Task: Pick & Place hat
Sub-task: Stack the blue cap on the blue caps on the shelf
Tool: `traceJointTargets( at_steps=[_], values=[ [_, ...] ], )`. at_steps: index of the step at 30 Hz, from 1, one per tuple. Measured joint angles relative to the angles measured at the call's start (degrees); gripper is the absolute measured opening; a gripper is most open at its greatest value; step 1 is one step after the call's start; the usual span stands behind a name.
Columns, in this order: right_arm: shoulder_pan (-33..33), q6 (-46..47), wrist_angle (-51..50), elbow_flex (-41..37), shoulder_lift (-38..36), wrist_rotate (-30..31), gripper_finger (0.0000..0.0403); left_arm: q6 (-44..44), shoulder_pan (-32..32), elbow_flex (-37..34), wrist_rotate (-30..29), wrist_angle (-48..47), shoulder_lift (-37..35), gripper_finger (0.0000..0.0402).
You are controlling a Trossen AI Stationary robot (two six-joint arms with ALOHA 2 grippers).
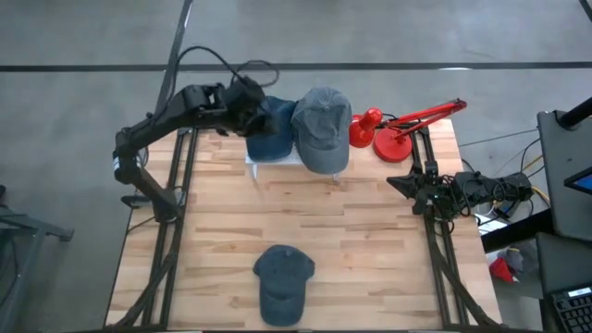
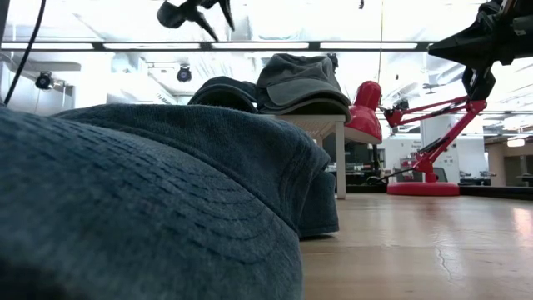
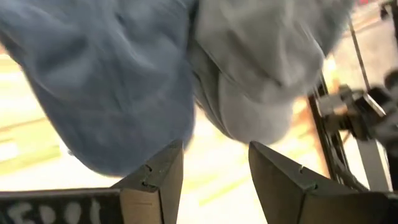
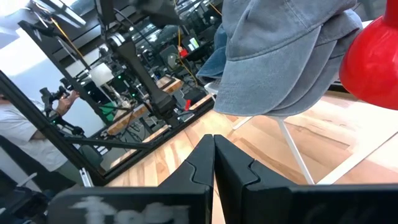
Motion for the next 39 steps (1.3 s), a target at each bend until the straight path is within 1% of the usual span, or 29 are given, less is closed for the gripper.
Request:
traceJointTargets(
  at_steps=[5, 14, 17, 20, 23, 27, 30, 36, 39],
  values=[
    [0.0, 0.0, 0.0, 0.0, 0.0, 0.0, 0.0008, -3.9, -7.2, 0.0, -2.7, 0.0, 0.0, 0.0172],
    [0.0, -0.2, -0.1, 0.0, 0.0, 0.0, 0.0008, -14.5, -21.0, -1.1, -16.0, 0.2, 0.1, 0.0172],
    [0.0, -1.3, -0.1, 0.0, 0.0, 0.0, 0.0008, -18.4, -25.2, -3.4, -18.6, 1.5, 0.1, 0.0172],
    [0.0, -1.5, -0.2, 0.0, 0.0, 0.0, 0.0008, -21.3, -28.4, -6.6, -19.4, 4.6, 0.1, 0.0172],
    [0.0, -1.7, -0.2, 0.0, 0.0, 0.0, 0.0008, -23.7, -30.7, -11.1, -20.0, 9.7, 0.1, 0.0172],
    [0.0, -3.8, -0.2, 0.0, 0.0, -0.8, 0.0008, -25.3, -32.5, -17.3, -20.1, 16.7, 0.1, 0.0172],
    [0.0, -6.0, -0.2, 0.0, 0.0, -2.7, 0.0009, -25.7, -33.3, -22.1, -19.9, 22.5, 0.1, 0.0172],
    [0.0, -7.9, -0.2, 0.0, 0.0, -7.1, 0.0008, -26.0, -34.1, -30.4, -16.8, 32.9, 0.2, 0.0172],
    [0.0, -8.2, -0.1, 0.0, 0.0, -7.6, 0.0008, -26.6, -34.4, -33.8, -14.4, 37.6, 0.2, 0.0172]
  ],
)
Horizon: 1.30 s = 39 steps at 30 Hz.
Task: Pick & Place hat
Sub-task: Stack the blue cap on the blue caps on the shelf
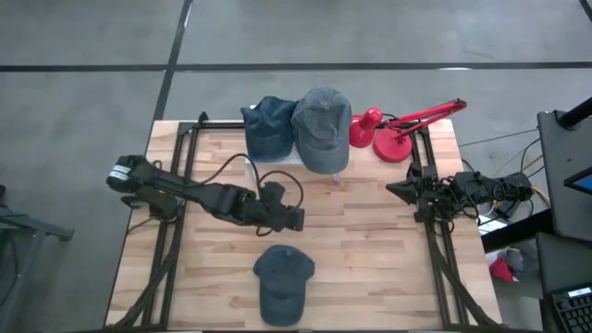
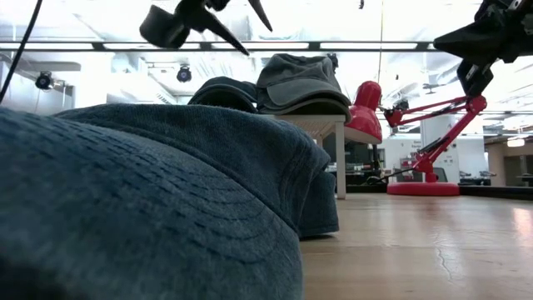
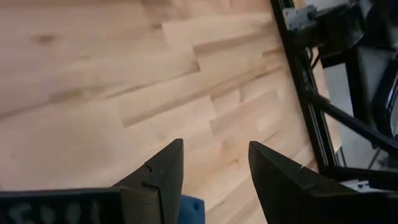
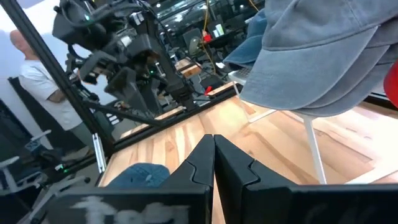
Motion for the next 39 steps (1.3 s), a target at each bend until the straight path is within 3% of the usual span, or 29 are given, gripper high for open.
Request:
traceJointTargets(
  at_steps=[14, 25, 39],
  values=[
    [0.0, 0.3, 0.1, 0.0, 0.0, -1.6, 0.0008, -7.1, -6.6, -3.2, 6.9, 0.6, 0.0, 0.0172],
    [0.0, 0.7, 0.3, -1.3, 0.0, -1.4, 0.0008, -15.3, -13.1, -3.3, 6.3, -0.1, 0.5, 0.017],
    [0.0, 0.3, 0.2, -2.0, 0.0, -2.9, 0.0008, -26.7, -14.9, 5.5, 7.7, -0.3, 12.4, 0.0149]
  ],
)
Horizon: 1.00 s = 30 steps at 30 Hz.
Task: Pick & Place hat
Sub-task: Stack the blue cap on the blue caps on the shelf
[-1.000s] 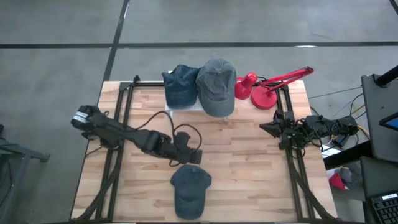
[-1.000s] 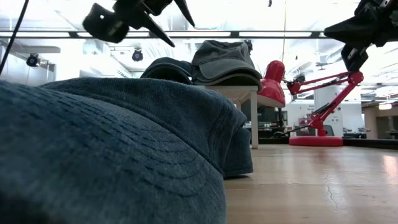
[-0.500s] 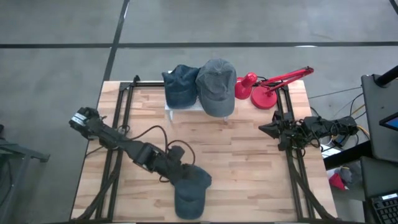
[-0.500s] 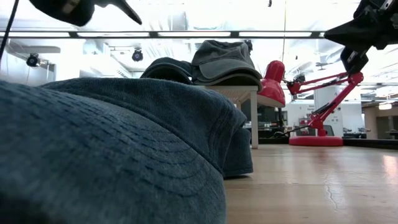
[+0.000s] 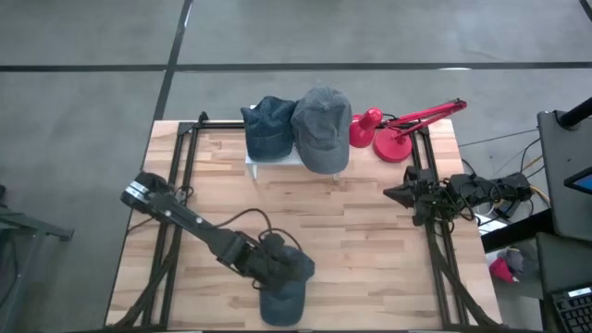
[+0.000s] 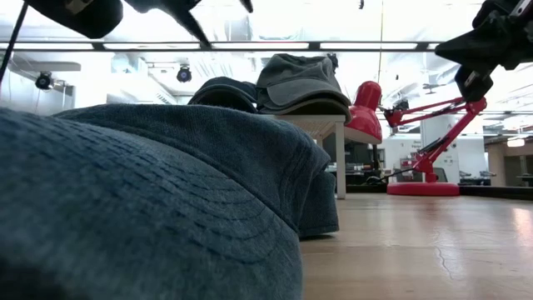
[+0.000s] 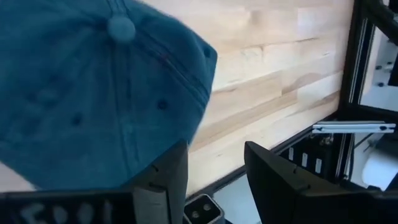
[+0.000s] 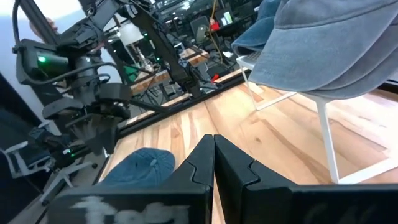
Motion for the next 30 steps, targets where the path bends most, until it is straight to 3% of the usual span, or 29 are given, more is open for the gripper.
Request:
traceJointTargets(
  at_steps=[8, 14, 18, 30],
  values=[
    [0.0, -0.1, -0.1, 0.0, 0.0, -0.3, 0.0008, -5.8, -0.1, 6.8, 5.5, -3.3, 6.8, 0.0149],
    [0.0, -0.3, -0.2, 0.0, 0.0, -0.5, 0.0008, -11.5, -1.0, 15.1, 11.6, -17.1, 12.1, 0.0148],
    [0.0, -0.3, -0.3, 0.0, 0.0, -0.5, 0.0009, -12.5, -1.2, 20.1, 11.0, -23.8, 13.9, 0.0149],
    [0.0, -1.8, -0.4, 0.0, 0.0, -0.5, 0.0008, -7.1, -1.1, 19.9, 6.1, -22.9, 14.4, 0.0149]
  ],
)
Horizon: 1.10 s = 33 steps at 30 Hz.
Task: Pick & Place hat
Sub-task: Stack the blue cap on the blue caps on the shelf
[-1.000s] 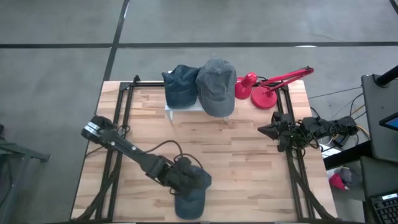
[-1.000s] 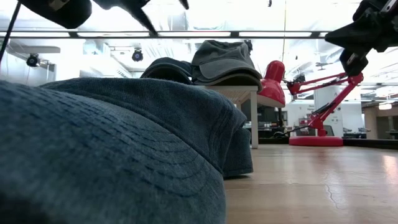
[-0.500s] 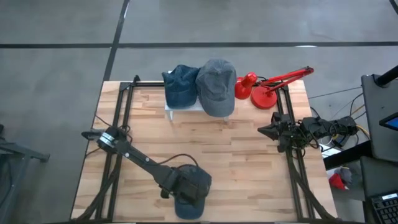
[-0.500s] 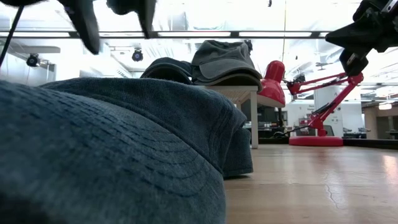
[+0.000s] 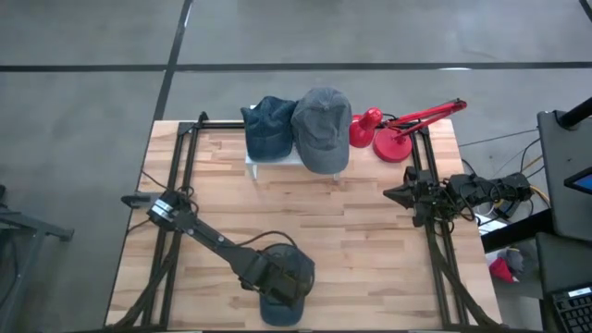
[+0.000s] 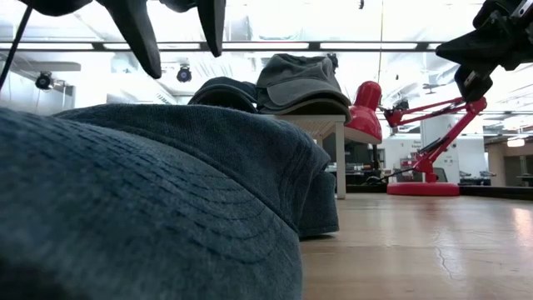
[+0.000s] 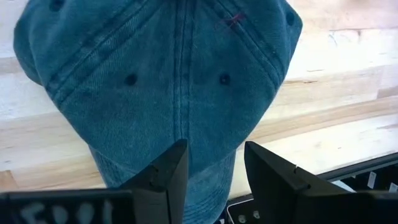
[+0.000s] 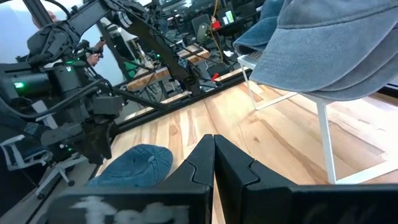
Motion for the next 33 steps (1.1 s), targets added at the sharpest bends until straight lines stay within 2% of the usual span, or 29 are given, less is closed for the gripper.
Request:
traceJointTargets(
  at_steps=[9, 12, 23, 27, 33],
  values=[
    [0.0, 0.0, 0.0, 0.0, 0.0, 0.0, 0.0008, -0.7, 0.0, 0.0, 0.0, -0.5, 0.0, 0.0155],
    [0.0, 0.0, 0.0, 0.0, 0.0, 0.0, 0.0009, -0.8, 0.0, 0.0, 0.0, -0.5, 0.0, 0.0178],
    [0.0, 0.0, 0.0, 0.0, 0.0, 0.2, 0.0008, -0.3, 0.0, 0.0, 0.4, -0.4, 1.3, 0.0308],
    [0.0, 0.2, 0.0, 0.0, 0.0, 0.2, 0.0008, -0.5, 0.1, -0.1, 0.4, -0.4, 3.3, 0.033],
    [0.0, 0.2, 0.0, 0.0, 0.0, 0.2, 0.0008, -1.4, 1.1, -0.1, 0.7, -0.5, 7.9, 0.0329]
  ],
)
